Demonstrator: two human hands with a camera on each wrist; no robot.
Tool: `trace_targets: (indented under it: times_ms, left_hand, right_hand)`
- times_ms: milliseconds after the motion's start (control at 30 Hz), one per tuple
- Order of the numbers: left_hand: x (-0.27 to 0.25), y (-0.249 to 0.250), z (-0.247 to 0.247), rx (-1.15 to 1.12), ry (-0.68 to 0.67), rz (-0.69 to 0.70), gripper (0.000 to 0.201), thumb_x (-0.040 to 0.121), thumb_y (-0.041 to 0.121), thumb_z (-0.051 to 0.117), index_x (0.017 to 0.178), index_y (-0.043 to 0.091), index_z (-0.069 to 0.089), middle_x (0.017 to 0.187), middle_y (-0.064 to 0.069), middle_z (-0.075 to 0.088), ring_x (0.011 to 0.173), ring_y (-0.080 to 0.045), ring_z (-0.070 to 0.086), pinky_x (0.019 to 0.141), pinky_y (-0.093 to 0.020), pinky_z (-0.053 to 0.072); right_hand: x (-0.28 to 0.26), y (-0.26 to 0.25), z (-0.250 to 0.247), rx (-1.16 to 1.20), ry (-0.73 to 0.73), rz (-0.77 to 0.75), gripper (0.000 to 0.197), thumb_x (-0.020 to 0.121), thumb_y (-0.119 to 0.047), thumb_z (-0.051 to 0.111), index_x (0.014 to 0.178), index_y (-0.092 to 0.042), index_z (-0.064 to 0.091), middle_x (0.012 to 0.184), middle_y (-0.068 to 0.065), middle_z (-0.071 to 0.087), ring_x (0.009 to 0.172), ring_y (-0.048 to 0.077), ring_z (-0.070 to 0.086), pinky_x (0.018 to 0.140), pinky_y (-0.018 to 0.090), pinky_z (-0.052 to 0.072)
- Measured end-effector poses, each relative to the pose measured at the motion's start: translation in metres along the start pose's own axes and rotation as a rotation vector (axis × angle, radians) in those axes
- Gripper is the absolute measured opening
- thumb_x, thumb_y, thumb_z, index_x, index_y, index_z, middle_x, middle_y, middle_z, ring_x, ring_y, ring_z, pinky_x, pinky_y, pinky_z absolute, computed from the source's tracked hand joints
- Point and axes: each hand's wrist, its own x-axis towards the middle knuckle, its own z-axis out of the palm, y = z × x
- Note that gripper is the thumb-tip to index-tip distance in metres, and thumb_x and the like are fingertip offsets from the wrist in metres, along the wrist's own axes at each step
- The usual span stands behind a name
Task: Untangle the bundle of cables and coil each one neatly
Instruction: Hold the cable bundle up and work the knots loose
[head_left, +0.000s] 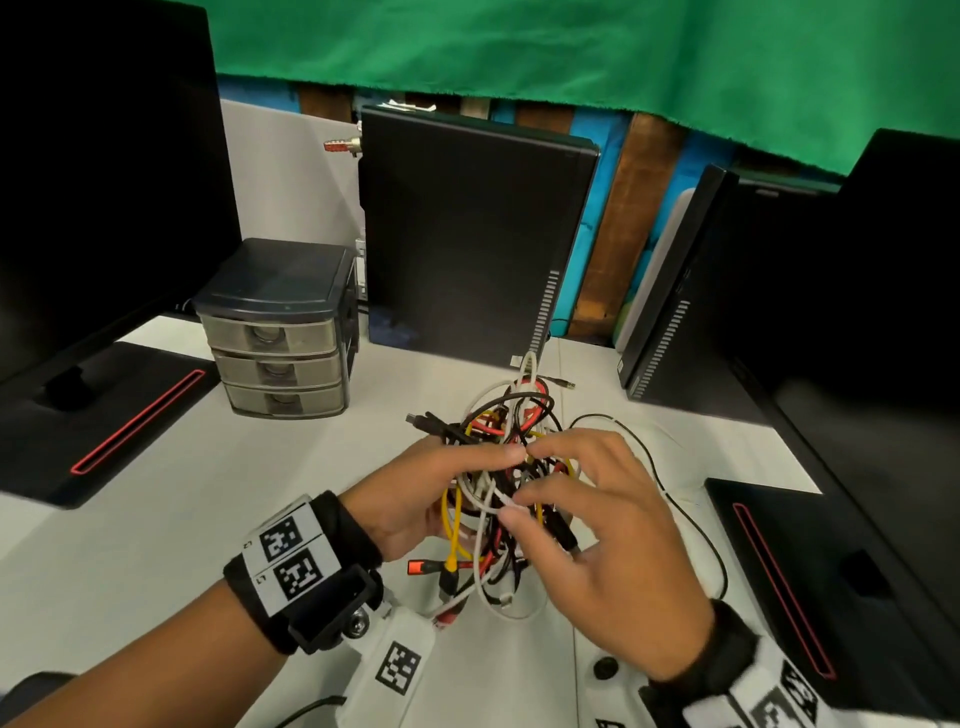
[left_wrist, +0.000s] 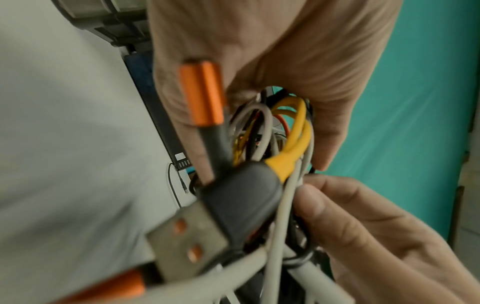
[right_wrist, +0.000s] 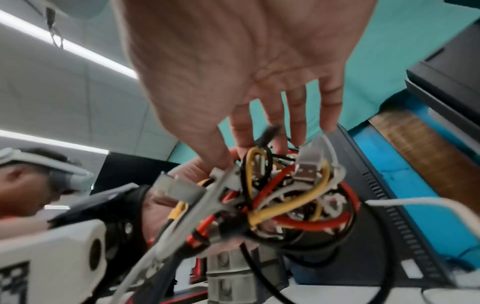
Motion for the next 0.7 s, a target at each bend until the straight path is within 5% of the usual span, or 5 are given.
trace_targets:
  times_ms: [100, 267, 433, 533, 700]
  left_hand:
    - [-0.001, -0.003, 0.0, 0.017, 0.032, 0.082, 0.037, 0.075, 0.026, 0.078, 0.11, 0.017, 0.075, 0.112, -0.017, 0.073, 0.098, -0.035, 0.07, 0.075, -0.04, 0.055]
    - [0.0, -0.01, 0.004, 0.057, 0.065, 0.165, 0.034, 0.07, 0.014, 0.077, 0.104, 0.016, 0.076, 0.105, -0.011, 0.076, 0.094, -0.027, 0.072, 0.081, -0.041, 0.053]
    - [0.001, -0.012, 0.004, 0.058, 0.043, 0.219, 0.048, 0.07, 0.0, 0.078, 0.116, 0.008, 0.068, 0.11, -0.018, 0.074, 0.103, -0.038, 0.07, 0.089, -0.051, 0.056]
    - [0.001, -0.013, 0.007, 0.122, 0.05, 0.262, 0.048, 0.073, -0.005, 0.077, 0.118, 0.005, 0.066, 0.11, -0.019, 0.073, 0.103, -0.039, 0.069, 0.091, -0.052, 0.056]
    - [0.005, -0.017, 0.009, 0.212, 0.127, 0.271, 0.035, 0.079, -0.011, 0.073, 0.11, 0.004, 0.068, 0.097, -0.013, 0.076, 0.086, -0.026, 0.072, 0.075, -0.04, 0.059]
  right_hand:
    - [-0.003, 0.006, 0.004, -0.194, -0.068, 0.019, 0.023, 0.083, -0.048, 0.064, 0.098, -0.032, 0.071, 0.122, -0.007, 0.059, 0.119, 0.018, 0.051, 0.089, 0.037, 0.048]
    - [-0.003, 0.012, 0.004, -0.31, -0.17, 0.078, 0.014, 0.082, -0.043, 0.065, 0.088, -0.032, 0.071, 0.125, -0.004, 0.058, 0.12, 0.021, 0.052, 0.084, 0.036, 0.048]
    - [0.002, 0.023, -0.002, 0.096, -0.235, 0.207, 0.007, 0.095, -0.029, 0.062, 0.089, -0.031, 0.063, 0.138, -0.018, 0.041, 0.135, 0.0, 0.032, 0.107, 0.021, 0.029]
    - [0.003, 0.024, 0.0, 0.219, -0.235, 0.263, 0.01, 0.097, -0.025, 0.06, 0.088, -0.03, 0.062, 0.135, -0.022, 0.037, 0.135, -0.007, 0.029, 0.108, 0.015, 0.026]
    - [0.0, 0.024, 0.013, 0.269, -0.201, 0.278, 0.013, 0.099, -0.023, 0.057, 0.089, -0.031, 0.059, 0.132, -0.018, 0.038, 0.132, -0.015, 0.026, 0.102, 0.003, 0.021]
